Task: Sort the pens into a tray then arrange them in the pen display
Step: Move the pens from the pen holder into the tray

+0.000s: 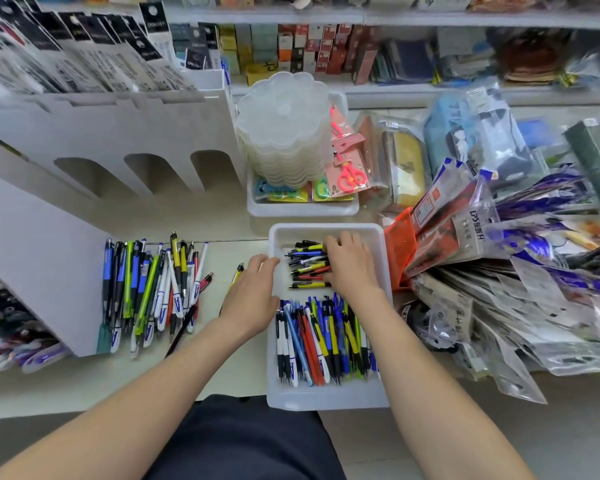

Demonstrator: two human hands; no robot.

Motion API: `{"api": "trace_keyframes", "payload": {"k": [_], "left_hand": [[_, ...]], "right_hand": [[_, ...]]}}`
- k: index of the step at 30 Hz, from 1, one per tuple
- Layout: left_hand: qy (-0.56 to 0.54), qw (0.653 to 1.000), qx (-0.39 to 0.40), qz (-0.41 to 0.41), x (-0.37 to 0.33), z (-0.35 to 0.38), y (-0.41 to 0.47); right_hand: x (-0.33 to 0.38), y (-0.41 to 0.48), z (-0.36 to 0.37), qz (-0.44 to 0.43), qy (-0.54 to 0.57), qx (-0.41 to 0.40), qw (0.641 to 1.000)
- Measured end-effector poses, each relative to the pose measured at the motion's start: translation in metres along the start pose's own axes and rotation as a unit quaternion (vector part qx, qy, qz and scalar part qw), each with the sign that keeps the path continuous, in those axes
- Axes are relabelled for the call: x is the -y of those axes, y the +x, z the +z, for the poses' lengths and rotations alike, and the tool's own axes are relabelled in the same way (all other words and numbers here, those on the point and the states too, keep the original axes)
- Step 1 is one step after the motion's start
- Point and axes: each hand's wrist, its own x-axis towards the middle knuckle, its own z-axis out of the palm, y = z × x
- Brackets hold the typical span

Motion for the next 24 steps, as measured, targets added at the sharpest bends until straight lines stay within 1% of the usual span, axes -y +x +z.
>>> {"api": "trace_keyframes", "payload": {"k": [4,8,10,14,16,18,21,24], "left_hand": [[-0.003,1.0,0.001,-0.011,0.0,0.002,0.002],[0.0,1.0,-0.005,-0.017,0.0,0.004,0.002],[0.004,1.0,-0.004,-0.018,0.0,0.004,0.002],[0.008,1.0,-0.009,-0.021,0.001,0.004,0.003],[0.011,1.0,-0.008,-0.019,0.002,0.004,0.003],[0.013,1.0,-0.007,-0.019,0.002,0.004,0.002],[0.015,1.0,-0.009,-0.02,0.001,0.004,0.003],[0.024,0.999,-0.006,-0.022,-0.001,0.004,0.004]], "right_hand": [[0.005,-0.004,-0.002,0.006,0.022,0.01,1.0],[0.021,-0.004,0.002,-0.101,0.068,0.014,0.992],[0.031,-0.003,0.011,-0.14,0.038,0.0,0.989],[0.043,0.001,0.025,-0.185,-0.054,-0.035,0.981],[0.037,0.004,0.02,-0.187,-0.087,-0.041,0.978],[0.029,0.007,0.014,-0.177,-0.097,-0.045,0.978],[0.03,0.005,0.011,-0.163,-0.074,-0.055,0.982],[0.034,0.002,0.015,-0.134,-0.016,-0.1,0.986]]}}
